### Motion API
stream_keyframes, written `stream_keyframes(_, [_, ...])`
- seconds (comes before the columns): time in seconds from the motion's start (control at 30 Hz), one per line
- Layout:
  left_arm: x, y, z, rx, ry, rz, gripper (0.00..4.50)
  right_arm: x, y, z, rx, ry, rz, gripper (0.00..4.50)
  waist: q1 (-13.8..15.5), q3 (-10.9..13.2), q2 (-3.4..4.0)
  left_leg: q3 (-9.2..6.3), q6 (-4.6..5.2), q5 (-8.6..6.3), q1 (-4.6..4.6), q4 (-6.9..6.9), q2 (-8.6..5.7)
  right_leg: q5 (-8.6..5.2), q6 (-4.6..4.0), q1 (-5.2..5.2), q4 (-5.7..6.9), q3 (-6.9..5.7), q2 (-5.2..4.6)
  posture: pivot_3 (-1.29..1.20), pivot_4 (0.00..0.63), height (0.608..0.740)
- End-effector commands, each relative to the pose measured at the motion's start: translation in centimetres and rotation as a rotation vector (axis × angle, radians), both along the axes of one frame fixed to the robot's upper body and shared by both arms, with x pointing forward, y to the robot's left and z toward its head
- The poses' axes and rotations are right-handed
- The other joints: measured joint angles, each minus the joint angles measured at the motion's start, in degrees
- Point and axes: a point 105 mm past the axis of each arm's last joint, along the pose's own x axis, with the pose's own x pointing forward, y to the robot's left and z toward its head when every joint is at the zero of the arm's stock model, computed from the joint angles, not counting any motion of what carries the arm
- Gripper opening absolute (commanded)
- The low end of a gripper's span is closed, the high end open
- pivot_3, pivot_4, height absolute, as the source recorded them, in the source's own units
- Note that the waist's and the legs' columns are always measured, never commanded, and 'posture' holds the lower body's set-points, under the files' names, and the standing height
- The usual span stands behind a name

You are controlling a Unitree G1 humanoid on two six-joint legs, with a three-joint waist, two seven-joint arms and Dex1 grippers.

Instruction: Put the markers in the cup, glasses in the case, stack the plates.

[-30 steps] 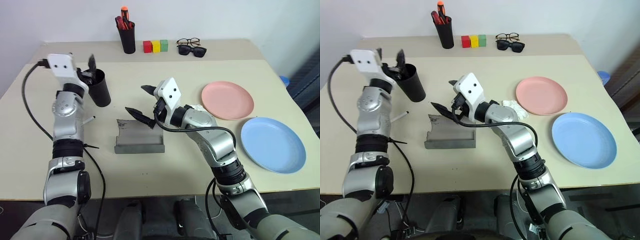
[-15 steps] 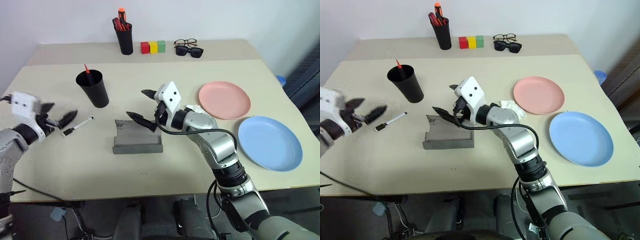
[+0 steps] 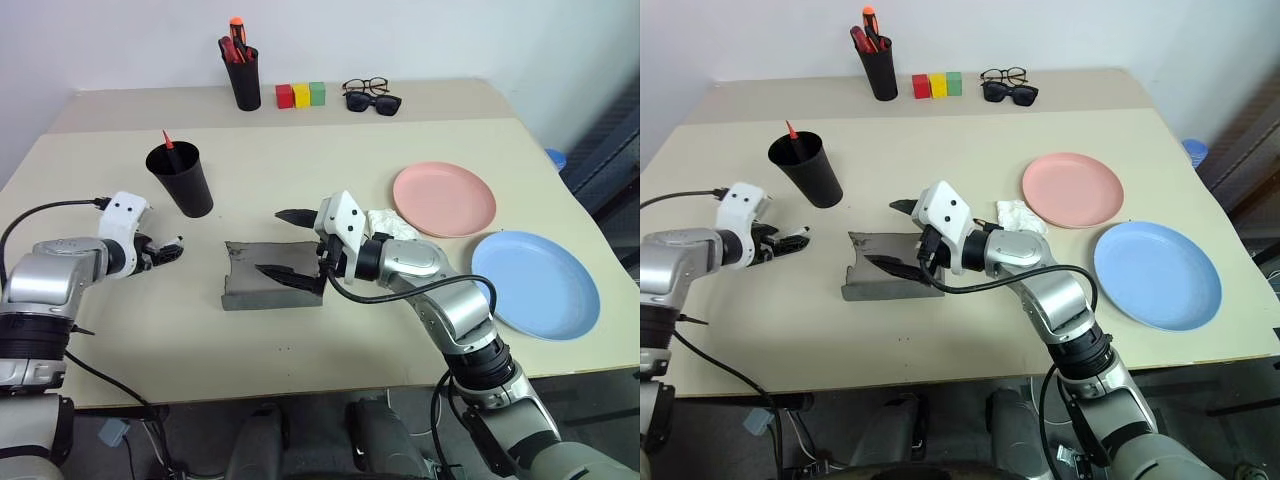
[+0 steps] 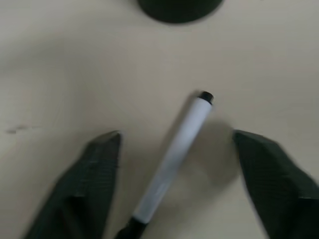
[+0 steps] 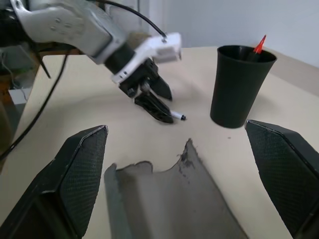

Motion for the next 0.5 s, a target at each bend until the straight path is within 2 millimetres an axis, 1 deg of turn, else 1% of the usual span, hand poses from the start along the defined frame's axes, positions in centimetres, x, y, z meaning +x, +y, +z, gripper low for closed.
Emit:
stream_keyframes(0.03, [0.0, 0.7, -0.1, 0.034, 0.018, 0.017, 1.60, -0.8, 0.2, 1.3, 0.034, -0.040, 0.017, 4.50, 0.0, 0.0, 0.00, 0.00, 0.00, 0.00, 0.00, 0.01, 0.00, 0.00, 0.00, 0.00, 0.00, 0.00, 0.00, 0.00, 0.150, 0.740])
stream_keyframes(0.13, [0.1, 1.1, 0.4, 0.041, -0.032, 0.018, 0.10, -0.8, 0.1, 1.3, 0.032, -0.040, 0.013, 4.50, 0.0, 0.0, 0.00, 0.01, 0.00, 0.00, 0.00, 0.02, 0.00, 0.00, 0.00, 0.01, 0.00, 0.01, -0.03, 0.00, 0.150, 0.740])
stream_keyframes(0.17, [0.1, 1.4, 0.8, 0.046, -0.055, 0.027, 0.04, -0.8, 0.1, 1.3, 0.031, -0.040, 0.012, 4.50, 0.0, 0.0, 0.00, 0.01, 0.00, 0.00, 0.00, 0.02, 0.00, 0.00, 0.00, 0.01, 0.00, 0.01, -0.03, 0.00, 0.150, 0.740])
stream_keyframes(0.2, [0.4, 1.8, 1.6, 0.037, -0.108, 0.052, 0.04, -0.7, 0.1, 1.3, 0.030, -0.040, 0.012, 4.50, 0.1, 0.0, 0.00, 0.00, 0.00, 0.00, 0.00, 0.01, 0.00, 0.00, 0.00, 0.00, 0.00, 0.01, -0.03, 0.00, 0.150, 0.740])
stream_keyframes(0.27, [1.1, 3.9, 5.7, -0.013, -0.382, 0.165, 0.04, -0.6, 0.0, 1.2, 0.028, -0.041, 0.012, 4.50, 0.2, 0.0, -0.03, 0.00, 0.00, 0.00, -0.01, 0.02, 0.01, 0.00, 0.00, -0.01, 0.00, 0.00, -0.05, 0.00, 0.150, 0.740])
stream_keyframes(0.3, [1.0, 5.2, 7.1, -0.032, -0.477, 0.243, 0.04, -0.6, 0.0, 1.2, 0.027, -0.041, 0.012, 4.50, 0.2, 0.0, -0.06, -0.02, 0.00, 0.00, -0.06, 0.05, 0.03, 0.00, 0.00, -0.06, 0.01, -0.01, -0.07, 0.00, 0.150, 0.740])
stream_keyframes(0.33, [0.9, 6.1, 7.8, -0.043, -0.528, 0.293, 0.04, -0.6, 0.0, 1.2, 0.027, -0.041, 0.012, 4.50, 0.2, 0.0, -0.10, -0.02, 0.00, 0.00, -0.09, 0.06, 0.04, 0.00, 0.00, -0.09, 0.01, -0.01, -0.08, 0.00, 0.150, 0.740])
stream_keyframes(0.37, [0.9, 6.4, 8.0, -0.046, -0.546, 0.318, 0.04, -0.6, 0.0, 1.2, 0.027, -0.041, 0.012, 4.50, 0.2, 0.0, -0.11, -0.01, -0.01, 0.00, -0.11, 0.06, 0.06, 0.01, 0.00, -0.12, 0.01, -0.01, -0.10, 0.00, 0.150, 0.740])
stream_keyframes(0.4, [0.6, 7.4, 9.4, -0.051, -0.633, 0.383, 0.04, -0.5, 0.0, 1.2, 0.027, -0.041, 0.015, 4.50, 0.2, 0.0, -0.11, 0.00, 0.00, 0.00, -0.11, 0.06, 0.04, 0.01, 0.00, -0.12, 0.01, -0.01, -0.12, 0.00, 0.150, 0.740])
stream_keyframes(0.43, [0.3, 7.9, 11.3, -0.067, -0.744, 0.436, 0.04, -0.5, 0.2, 1.3, 0.029, -0.040, 0.022, 4.50, 0.3, 0.0, -0.11, 0.00, 0.00, 0.00, -0.11, 0.04, 0.01, 0.01, 0.00, -0.12, 0.01, -0.01, -0.15, 0.00, 0.150, 0.740])
stream_keyframes(0.47, [0.0, 7.9, 13.2, -0.093, -0.848, 0.463, 0.04, -0.5, 0.3, 1.3, 0.030, -0.040, 0.028, 4.50, 0.4, -0.1, -0.13, 0.00, 0.00, 0.00, -0.11, 0.04, 0.00, 0.01, 0.01, -0.12, 0.00, -0.01, -0.18, 0.00, 0.150, 0.740])
stream_keyframes(0.5, [-0.2, 7.4, 14.8, -0.107, -0.940, 0.456, 0.04, -0.5, 0.4, 1.3, 0.031, -0.041, 0.033, 4.50, 0.7, -0.1, -0.16, 0.00, 0.00, 0.00, -0.11, 0.05, -0.01, 0.01, 0.01, -0.11, 0.00, -0.01, -0.20, 0.00, 0.150, 0.740])
